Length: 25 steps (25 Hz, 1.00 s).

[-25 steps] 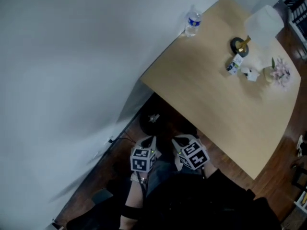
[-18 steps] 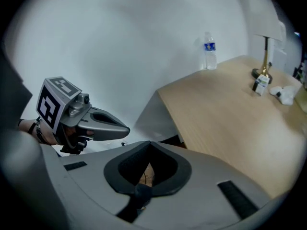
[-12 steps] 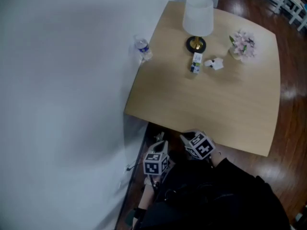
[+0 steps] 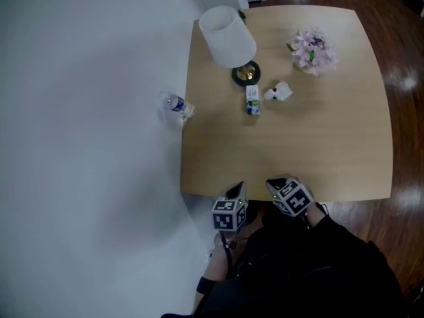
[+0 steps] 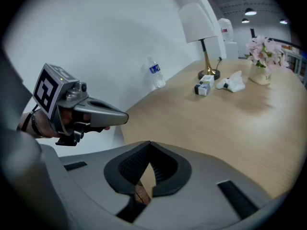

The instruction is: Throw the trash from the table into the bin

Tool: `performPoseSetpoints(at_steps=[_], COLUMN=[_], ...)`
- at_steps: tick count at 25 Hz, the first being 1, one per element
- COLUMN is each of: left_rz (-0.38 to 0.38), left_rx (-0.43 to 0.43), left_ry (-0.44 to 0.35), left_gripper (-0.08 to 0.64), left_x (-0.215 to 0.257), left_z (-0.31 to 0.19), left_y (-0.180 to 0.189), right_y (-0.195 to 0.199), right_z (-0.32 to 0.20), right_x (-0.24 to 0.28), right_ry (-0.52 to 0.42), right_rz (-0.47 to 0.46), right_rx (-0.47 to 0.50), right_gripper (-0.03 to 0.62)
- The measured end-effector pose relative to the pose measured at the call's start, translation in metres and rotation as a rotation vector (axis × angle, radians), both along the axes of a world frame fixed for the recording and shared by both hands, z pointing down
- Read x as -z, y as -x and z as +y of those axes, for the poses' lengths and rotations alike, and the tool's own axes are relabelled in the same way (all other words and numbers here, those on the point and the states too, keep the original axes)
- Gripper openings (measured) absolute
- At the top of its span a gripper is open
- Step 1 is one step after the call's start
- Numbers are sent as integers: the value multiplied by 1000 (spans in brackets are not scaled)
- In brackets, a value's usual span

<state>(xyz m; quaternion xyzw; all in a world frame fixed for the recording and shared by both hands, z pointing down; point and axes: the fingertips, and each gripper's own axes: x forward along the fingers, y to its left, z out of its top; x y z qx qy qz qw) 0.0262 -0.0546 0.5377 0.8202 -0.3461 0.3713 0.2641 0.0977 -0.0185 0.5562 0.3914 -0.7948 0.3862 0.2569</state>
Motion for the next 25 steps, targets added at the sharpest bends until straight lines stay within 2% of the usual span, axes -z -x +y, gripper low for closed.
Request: performPoseSetpoints(at_steps=[7,13,17,19,22,25], left_rz=[-36,-64,-118,-146,-162,-160], left_rx=[-123,-141,-170,-174,-146,-112], left_ry=[-28,-50,-51,-54,-56,-20], left_gripper=[0,0,6,152,265,392], left_x=[-8,-14,-27,-34,-43,-55], left_z=[-93,-162,-189,-202,-221,-237], left_y=[-73,-117,-135,-141,-147,-151], right_y=[-48,-77,-85,-88,-90,-95], right_z=[-27,-48,-65,-76,-86,-94], right_x=[-11,-24,-34,-33,-33,-33], right_ry=[21,73,94,95,94,93], right_rz=[-28,-61,-85,-97,-112,-132], right_rx=[-104,-172,-198,-208,-223,-241], right_gripper=[8,8,8,8,8,8])
